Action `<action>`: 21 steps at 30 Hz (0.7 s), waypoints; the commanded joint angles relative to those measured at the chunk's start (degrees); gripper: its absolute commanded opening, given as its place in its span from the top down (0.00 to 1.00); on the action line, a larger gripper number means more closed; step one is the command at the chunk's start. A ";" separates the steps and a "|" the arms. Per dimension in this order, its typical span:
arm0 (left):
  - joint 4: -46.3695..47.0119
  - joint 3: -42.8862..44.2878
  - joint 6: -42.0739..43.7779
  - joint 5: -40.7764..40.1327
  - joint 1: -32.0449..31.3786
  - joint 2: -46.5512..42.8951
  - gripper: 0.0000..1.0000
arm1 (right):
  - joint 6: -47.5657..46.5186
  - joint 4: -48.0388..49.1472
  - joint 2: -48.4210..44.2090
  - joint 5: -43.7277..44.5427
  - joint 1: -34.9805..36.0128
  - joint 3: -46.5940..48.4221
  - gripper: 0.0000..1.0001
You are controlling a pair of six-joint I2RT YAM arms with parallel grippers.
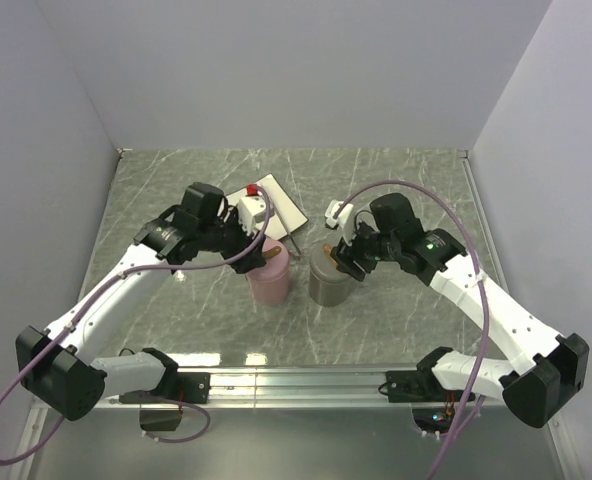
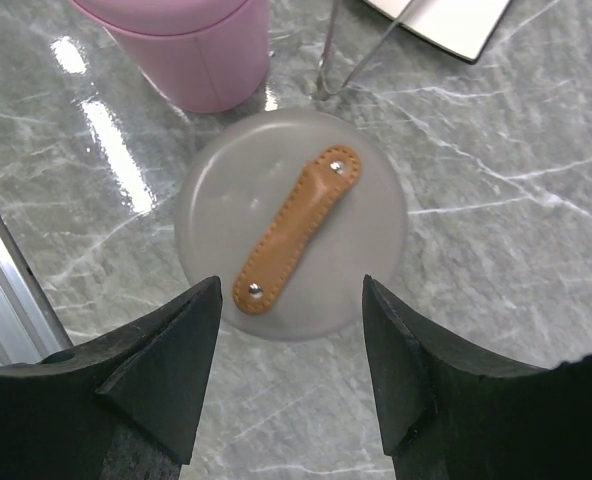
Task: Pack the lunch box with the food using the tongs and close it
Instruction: Adjust the box lid on the packing box.
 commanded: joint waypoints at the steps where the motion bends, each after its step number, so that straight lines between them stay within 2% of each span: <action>1: 3.04 -1.07 -1.43 -4.87 -2.27 -0.66 0.39 | 2.12 3.12 0.64 2.06 1.81 -0.54 0.35; 9: 5.32 -6.08 -0.64 -9.35 -4.21 -0.22 0.39 | 3.00 5.23 1.61 2.85 2.78 -4.05 0.34; 21: 5.67 -8.98 0.41 -8.57 -4.29 1.01 0.39 | 4.67 4.88 4.16 1.79 2.87 -5.90 0.34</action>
